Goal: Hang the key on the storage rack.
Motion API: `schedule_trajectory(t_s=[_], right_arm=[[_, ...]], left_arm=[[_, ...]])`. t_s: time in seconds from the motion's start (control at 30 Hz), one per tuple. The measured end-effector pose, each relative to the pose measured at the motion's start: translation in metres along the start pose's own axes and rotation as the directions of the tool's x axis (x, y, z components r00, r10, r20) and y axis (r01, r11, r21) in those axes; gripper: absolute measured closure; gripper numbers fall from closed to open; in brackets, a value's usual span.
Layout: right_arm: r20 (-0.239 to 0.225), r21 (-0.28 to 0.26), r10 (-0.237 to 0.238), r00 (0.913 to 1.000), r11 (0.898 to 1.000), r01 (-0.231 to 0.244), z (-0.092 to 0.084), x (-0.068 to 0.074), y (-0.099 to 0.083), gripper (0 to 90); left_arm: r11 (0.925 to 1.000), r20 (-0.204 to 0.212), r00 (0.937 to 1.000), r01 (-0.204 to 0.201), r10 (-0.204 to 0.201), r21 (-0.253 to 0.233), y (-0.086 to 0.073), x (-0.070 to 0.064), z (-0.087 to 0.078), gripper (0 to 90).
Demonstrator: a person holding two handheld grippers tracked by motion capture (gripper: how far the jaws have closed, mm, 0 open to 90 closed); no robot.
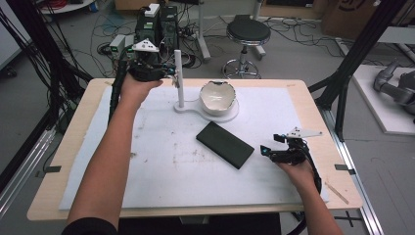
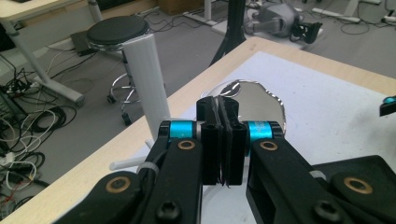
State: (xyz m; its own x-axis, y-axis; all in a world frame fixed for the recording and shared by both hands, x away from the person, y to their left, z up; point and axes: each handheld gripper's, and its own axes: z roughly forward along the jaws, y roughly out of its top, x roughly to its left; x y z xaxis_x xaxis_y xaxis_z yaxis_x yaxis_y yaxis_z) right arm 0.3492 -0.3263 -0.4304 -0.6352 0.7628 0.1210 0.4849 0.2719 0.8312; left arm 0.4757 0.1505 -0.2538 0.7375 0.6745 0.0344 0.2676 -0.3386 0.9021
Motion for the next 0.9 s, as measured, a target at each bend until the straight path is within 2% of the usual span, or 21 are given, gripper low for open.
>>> schedule_trajectory(t_s=[0.47,0.6,0.63,0.77,0.83,0.9], right_arm=[[0.0,0.004,-0.003,1.0,1.0,0.003,0.0,0.001,0.0,17.8],[0.0,0.005,-0.002,1.0,1.0,0.002,0.0,0.001,0.0,17.7],[0.001,0.005,-0.002,1.0,1.0,0.002,0.0,0.001,0.0,17.8],[-0.001,0.003,-0.004,1.0,1.0,0.004,0.0,0.001,0.0,17.7],[-0.002,0.003,-0.003,1.0,1.0,0.003,0.0,0.001,-0.001,17.7],[-0.001,0.002,-0.003,1.0,1.0,0.003,0.0,0.001,-0.001,17.7]], left_arm=[[0.9998,-0.047,0.9989,0.002,-0.001,0.022,0.0,0.01,0.012,87.9],[0.9995,-0.041,0.9991,0.012,-0.011,0.028,-0.001,0.012,0.013,87.8],[0.9989,-0.045,0.9988,0.019,-0.017,0.042,-0.003,0.014,0.015,87.8],[0.9986,-0.052,0.9981,0.034,-0.032,0.041,-0.006,0.016,0.014,87.1],[0.9984,-0.057,0.9976,0.041,-0.039,0.038,-0.006,0.016,0.012,84.0],[0.9983,-0.063,0.9969,0.049,-0.047,0.033,-0.008,0.014,0.006,72.9]])
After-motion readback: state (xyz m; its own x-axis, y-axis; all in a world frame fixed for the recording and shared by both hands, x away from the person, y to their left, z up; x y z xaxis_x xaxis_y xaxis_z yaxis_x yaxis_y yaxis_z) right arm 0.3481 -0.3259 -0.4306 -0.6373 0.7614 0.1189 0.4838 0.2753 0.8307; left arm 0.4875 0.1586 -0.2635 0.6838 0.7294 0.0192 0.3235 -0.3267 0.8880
